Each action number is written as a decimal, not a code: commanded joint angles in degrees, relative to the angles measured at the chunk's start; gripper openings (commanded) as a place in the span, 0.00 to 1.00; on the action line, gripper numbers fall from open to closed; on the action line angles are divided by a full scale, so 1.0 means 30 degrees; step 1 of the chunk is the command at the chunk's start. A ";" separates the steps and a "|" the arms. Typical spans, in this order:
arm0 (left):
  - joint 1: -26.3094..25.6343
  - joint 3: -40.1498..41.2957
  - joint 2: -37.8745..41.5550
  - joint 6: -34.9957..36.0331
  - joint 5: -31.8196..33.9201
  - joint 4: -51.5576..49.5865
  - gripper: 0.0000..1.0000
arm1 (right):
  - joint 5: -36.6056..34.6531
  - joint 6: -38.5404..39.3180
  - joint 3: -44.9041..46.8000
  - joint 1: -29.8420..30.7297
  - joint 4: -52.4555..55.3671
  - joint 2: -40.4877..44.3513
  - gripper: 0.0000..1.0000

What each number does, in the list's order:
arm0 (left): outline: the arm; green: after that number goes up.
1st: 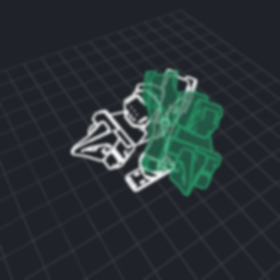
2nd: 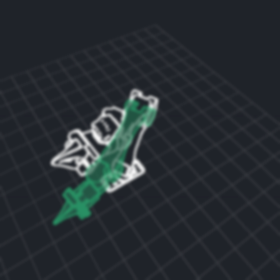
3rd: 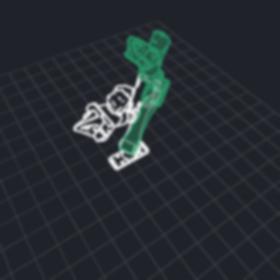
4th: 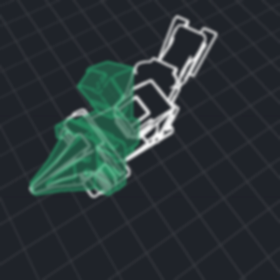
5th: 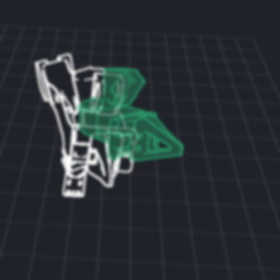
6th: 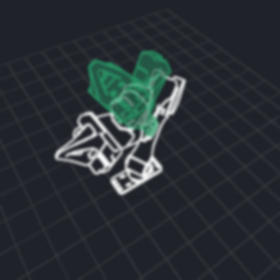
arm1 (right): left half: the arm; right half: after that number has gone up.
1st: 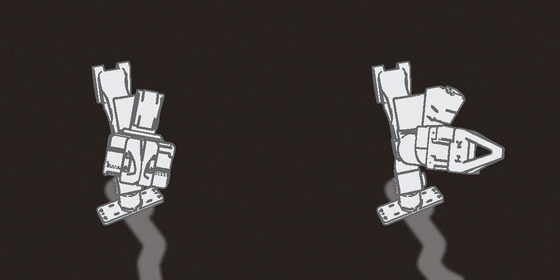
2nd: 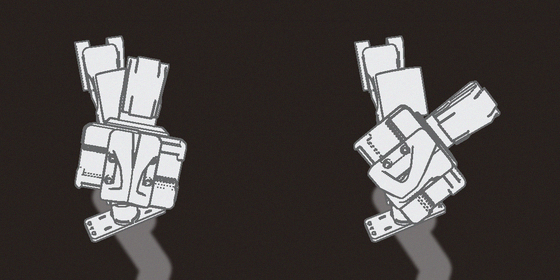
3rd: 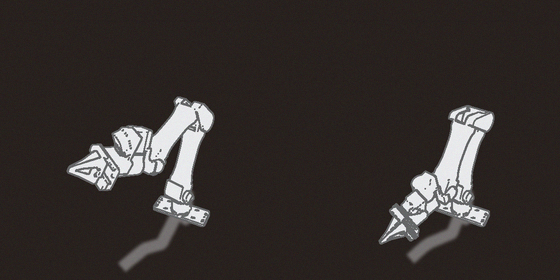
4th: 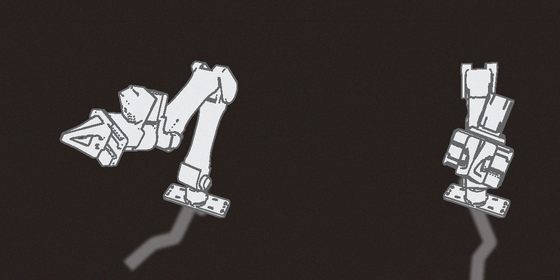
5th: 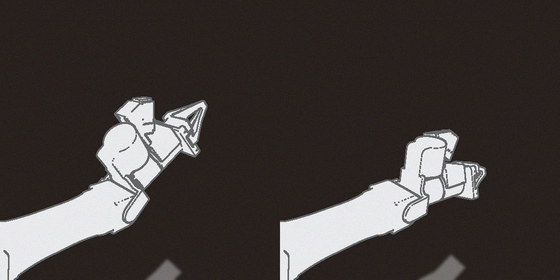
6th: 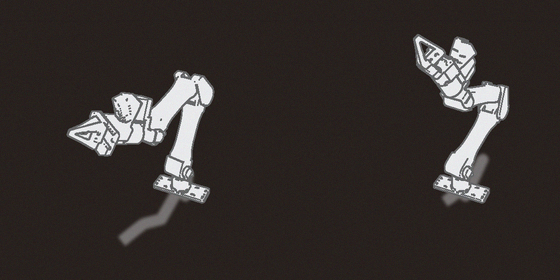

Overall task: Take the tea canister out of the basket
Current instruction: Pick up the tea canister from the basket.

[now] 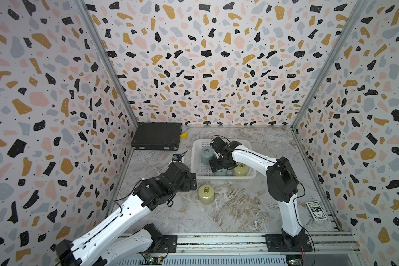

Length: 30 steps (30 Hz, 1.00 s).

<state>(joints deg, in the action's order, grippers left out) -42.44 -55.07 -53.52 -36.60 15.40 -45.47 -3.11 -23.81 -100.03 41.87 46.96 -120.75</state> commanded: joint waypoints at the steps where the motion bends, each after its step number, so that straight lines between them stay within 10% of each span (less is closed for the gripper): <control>1: 0.0110 0.0220 0.0305 0.0295 -0.0053 0.0083 1.00 | -0.1100 0.0143 -0.0178 -0.0336 0.2778 -0.0609 0.96; 13: 0.0108 0.0192 0.0554 0.0274 0.0024 -0.0025 1.00 | -0.1192 0.0466 -0.0861 -0.0275 0.3009 -0.0308 0.77; 30: 0.0116 -0.0013 0.0382 0.0573 -0.0240 0.0327 0.99 | -0.1690 0.0848 -0.1750 -0.0272 0.3545 0.3240 0.77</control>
<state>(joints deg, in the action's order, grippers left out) -42.41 -55.00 -52.47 -35.83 15.22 -45.41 -6.09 -21.61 -102.24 41.58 53.93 -117.82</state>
